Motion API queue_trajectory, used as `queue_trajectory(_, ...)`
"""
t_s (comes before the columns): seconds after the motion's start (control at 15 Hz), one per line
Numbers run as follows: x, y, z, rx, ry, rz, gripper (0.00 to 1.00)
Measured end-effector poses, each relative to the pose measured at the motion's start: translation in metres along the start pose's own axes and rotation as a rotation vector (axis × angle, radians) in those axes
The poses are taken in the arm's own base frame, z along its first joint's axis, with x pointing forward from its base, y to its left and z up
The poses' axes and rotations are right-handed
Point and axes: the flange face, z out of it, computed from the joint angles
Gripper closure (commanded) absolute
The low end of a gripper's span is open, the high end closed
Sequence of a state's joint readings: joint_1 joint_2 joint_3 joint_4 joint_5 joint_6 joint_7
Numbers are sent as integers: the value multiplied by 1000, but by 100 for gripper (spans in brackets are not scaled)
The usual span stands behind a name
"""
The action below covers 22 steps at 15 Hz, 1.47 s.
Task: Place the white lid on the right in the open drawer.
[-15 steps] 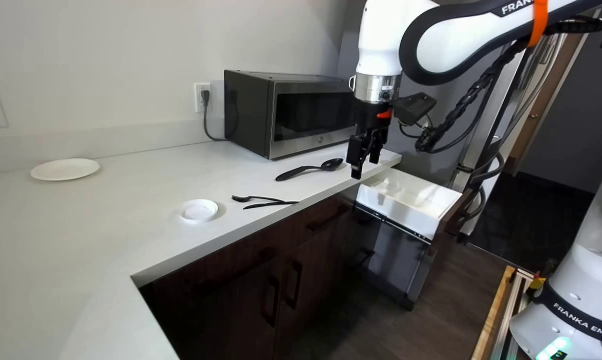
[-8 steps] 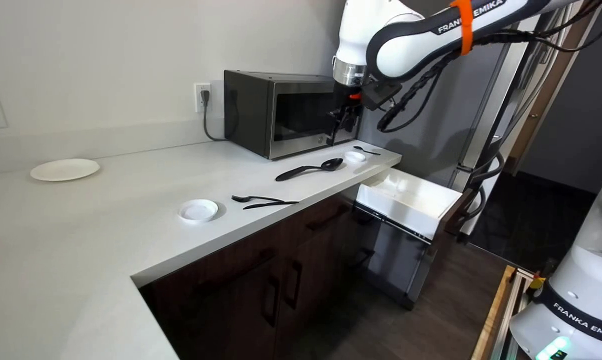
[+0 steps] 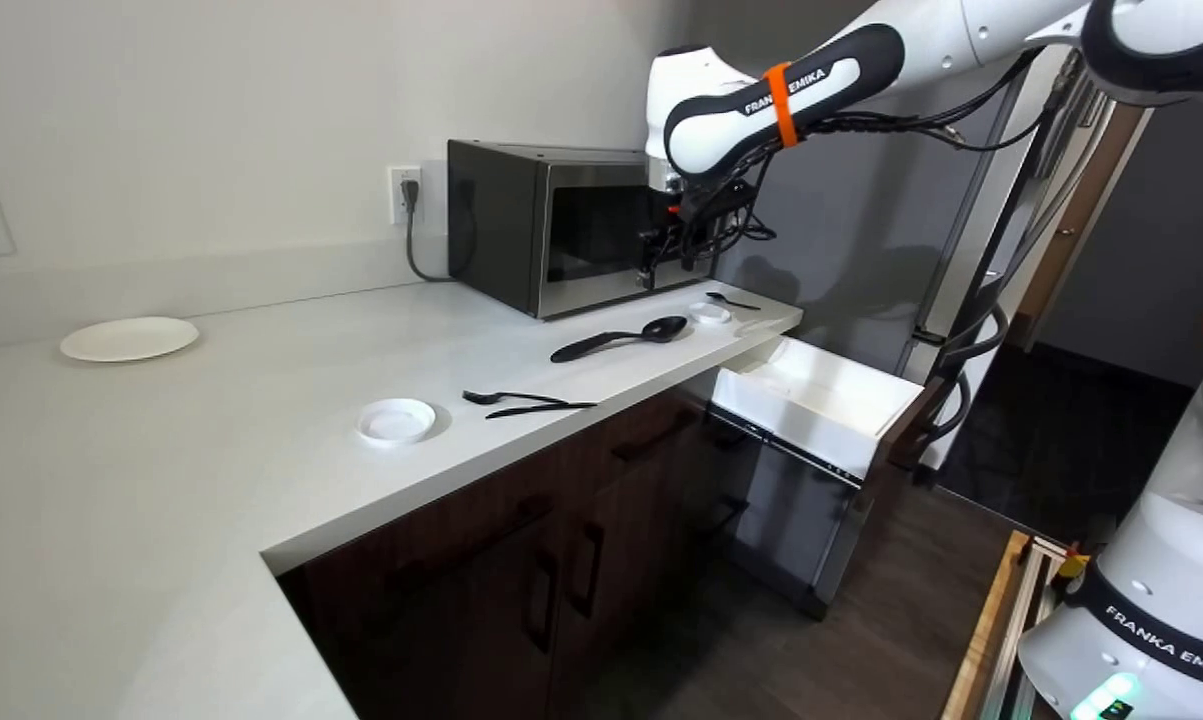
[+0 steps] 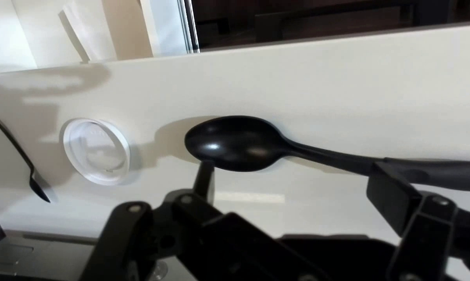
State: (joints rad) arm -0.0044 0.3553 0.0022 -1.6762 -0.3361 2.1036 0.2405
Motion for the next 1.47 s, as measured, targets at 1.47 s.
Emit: queue_trajectory(1.47,6,180,72,156,-161,-5,0)
